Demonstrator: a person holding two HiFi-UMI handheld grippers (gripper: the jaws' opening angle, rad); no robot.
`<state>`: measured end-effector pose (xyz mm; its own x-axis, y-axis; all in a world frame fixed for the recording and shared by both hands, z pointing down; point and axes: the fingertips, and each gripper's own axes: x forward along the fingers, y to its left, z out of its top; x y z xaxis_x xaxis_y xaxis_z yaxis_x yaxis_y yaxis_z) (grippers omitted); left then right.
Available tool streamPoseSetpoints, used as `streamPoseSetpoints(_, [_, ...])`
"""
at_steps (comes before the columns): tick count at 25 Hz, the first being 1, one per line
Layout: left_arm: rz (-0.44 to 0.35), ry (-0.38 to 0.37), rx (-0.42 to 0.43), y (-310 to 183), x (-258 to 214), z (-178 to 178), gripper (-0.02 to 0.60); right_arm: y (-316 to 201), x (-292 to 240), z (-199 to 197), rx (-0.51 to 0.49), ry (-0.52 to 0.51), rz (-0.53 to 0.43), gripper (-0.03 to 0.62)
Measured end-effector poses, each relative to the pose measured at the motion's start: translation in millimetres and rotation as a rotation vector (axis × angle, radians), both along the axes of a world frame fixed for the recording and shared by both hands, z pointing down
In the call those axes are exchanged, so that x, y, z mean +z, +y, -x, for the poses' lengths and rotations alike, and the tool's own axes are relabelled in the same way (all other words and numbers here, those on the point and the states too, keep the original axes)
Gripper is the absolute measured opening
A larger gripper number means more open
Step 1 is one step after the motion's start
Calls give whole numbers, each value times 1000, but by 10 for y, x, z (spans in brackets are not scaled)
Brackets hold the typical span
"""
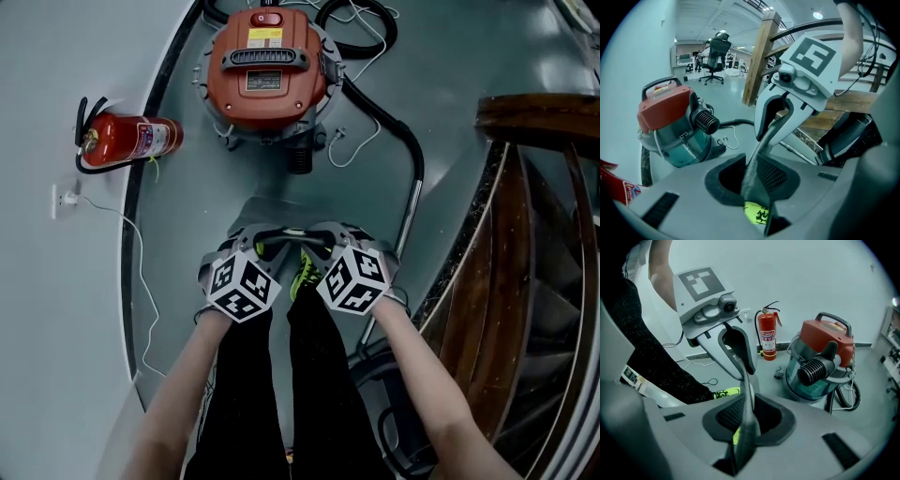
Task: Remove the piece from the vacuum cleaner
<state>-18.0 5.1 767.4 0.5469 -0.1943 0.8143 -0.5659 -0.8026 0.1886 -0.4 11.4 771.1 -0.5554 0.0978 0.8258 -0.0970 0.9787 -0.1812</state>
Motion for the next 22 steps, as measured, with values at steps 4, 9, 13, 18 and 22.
streamPoseSetpoints(4, [-6,-8,9,-25,89,20,80,-22,93,23,6,0,1,63])
streamPoseSetpoints(9, [-2,-9,12,-51,213,26,81,-51,221,26,27,3,10,63])
streamPoseSetpoints(13, [9,3,8,-101,293,34,81,-103,304,35,44,-1,19,63])
streamPoseSetpoints(18, [17,-1,13,-135,396,37,81,-136,409,37,57,8,36,63])
streamPoseSetpoints(22, [31,2,11,-202,508,59,81,-205,512,54,67,17,45,63])
